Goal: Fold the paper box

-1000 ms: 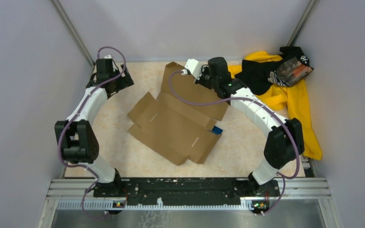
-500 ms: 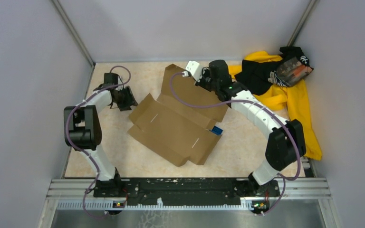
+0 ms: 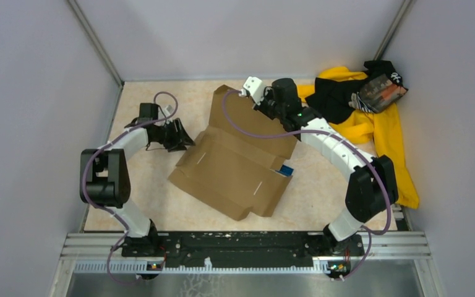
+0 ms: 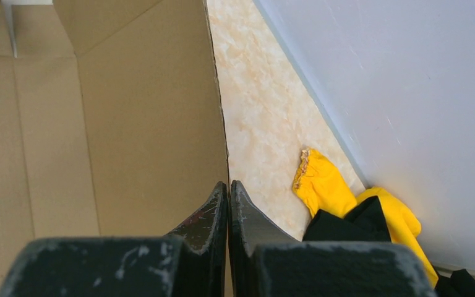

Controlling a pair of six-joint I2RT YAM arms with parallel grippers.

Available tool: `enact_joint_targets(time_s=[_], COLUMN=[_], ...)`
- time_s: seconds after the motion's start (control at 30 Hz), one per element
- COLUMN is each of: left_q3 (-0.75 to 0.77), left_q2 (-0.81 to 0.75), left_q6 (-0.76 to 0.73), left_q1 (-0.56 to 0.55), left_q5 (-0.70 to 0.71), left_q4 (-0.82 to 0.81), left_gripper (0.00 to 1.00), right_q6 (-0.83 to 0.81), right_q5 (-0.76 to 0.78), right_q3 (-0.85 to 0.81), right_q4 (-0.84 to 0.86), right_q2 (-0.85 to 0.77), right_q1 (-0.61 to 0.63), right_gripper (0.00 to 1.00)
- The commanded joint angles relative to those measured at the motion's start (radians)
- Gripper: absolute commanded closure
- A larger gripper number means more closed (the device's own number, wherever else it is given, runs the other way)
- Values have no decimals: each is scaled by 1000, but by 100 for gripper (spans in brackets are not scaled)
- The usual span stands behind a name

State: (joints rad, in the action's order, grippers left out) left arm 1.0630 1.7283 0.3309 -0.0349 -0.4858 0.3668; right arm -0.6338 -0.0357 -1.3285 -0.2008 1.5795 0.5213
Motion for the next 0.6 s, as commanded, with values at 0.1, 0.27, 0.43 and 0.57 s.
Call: enact_joint_targets(time_s=[0.1, 0.27, 0.43, 0.57], left_q3=[-54, -101, -95, -68], left_q2=[-99, -114, -143, -213], left_q6=[25, 49, 21, 16], left_q1=[-2, -13, -23, -23], left_q5=[-175, -228, -186, -154], left_q4=[-92, -143, -104, -68], left_gripper=[43, 43, 42, 40], right_q6=[73, 93, 100, 93], right_q5=[-19, -34, -32, -43], right_q3=[-7, -2, -3, -31], right_q4=[80, 92, 92, 110], right_q2=[-20, -24, -25, -3], right_q1=[3, 4, 5, 5], right_gripper=[100, 100, 100, 100])
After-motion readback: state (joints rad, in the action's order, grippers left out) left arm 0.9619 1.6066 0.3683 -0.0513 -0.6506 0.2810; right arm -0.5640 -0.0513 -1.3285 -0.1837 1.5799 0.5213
